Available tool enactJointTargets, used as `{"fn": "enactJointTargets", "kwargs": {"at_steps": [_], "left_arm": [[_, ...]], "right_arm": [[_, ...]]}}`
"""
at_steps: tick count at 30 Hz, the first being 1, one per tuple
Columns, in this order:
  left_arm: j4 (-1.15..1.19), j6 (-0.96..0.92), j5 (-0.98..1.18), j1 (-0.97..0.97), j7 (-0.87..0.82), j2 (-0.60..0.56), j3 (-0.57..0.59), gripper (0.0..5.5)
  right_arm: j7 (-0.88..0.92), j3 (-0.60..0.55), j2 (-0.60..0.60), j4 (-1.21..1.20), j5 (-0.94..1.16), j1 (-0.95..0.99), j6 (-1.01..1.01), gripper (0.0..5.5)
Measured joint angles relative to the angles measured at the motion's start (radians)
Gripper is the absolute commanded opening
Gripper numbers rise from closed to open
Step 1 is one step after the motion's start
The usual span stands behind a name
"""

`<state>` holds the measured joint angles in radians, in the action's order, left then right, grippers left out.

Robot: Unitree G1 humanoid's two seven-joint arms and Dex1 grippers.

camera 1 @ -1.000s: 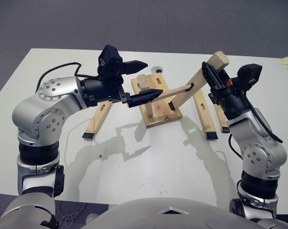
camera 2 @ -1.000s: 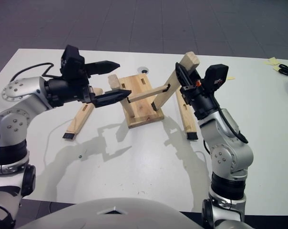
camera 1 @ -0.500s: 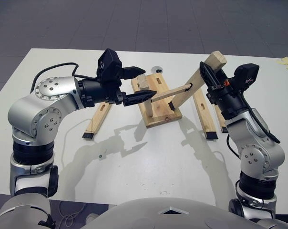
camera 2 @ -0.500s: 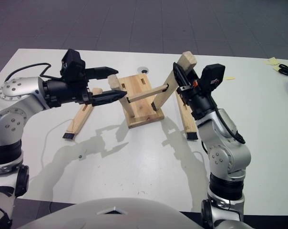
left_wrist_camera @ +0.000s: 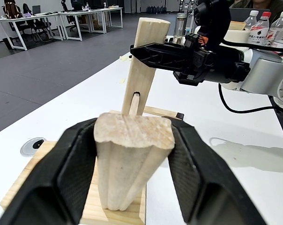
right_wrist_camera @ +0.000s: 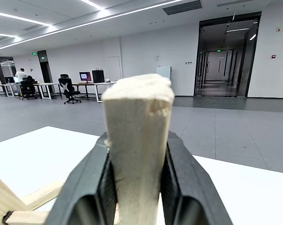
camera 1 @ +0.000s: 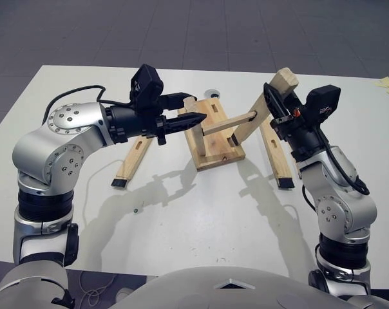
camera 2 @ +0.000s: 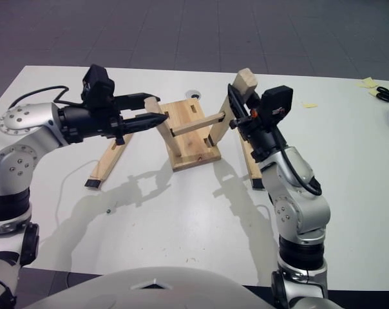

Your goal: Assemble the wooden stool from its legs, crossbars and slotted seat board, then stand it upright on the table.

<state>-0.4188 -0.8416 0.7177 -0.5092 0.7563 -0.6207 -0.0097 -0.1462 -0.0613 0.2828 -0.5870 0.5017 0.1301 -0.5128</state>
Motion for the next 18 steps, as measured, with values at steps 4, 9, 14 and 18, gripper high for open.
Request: {"fn": "enactJointTargets", "kwargs": {"at_steps": [4,9,14,18], "left_arm": [[-0.006,0.01,-0.011,0.0,-0.011,0.012,-0.012,2.16],[-0.011,0.024,-0.024,0.001,-0.015,0.014,-0.024,2.14],[-0.011,0.033,-0.031,0.001,-0.017,0.013,-0.031,2.13],[-0.013,0.045,-0.047,0.005,-0.017,0.013,-0.032,2.11]], "right_arm": [[0.036,-0.034,-0.046,0.007,0.049,0.013,-0.041,1.02],[0.071,-0.087,-0.06,0.022,0.116,0.023,-0.119,1.02],[0.077,-0.064,0.002,0.016,0.105,0.041,-0.175,1.02],[0.103,-0.044,0.015,0.016,0.098,0.062,-0.198,1.02]]}}
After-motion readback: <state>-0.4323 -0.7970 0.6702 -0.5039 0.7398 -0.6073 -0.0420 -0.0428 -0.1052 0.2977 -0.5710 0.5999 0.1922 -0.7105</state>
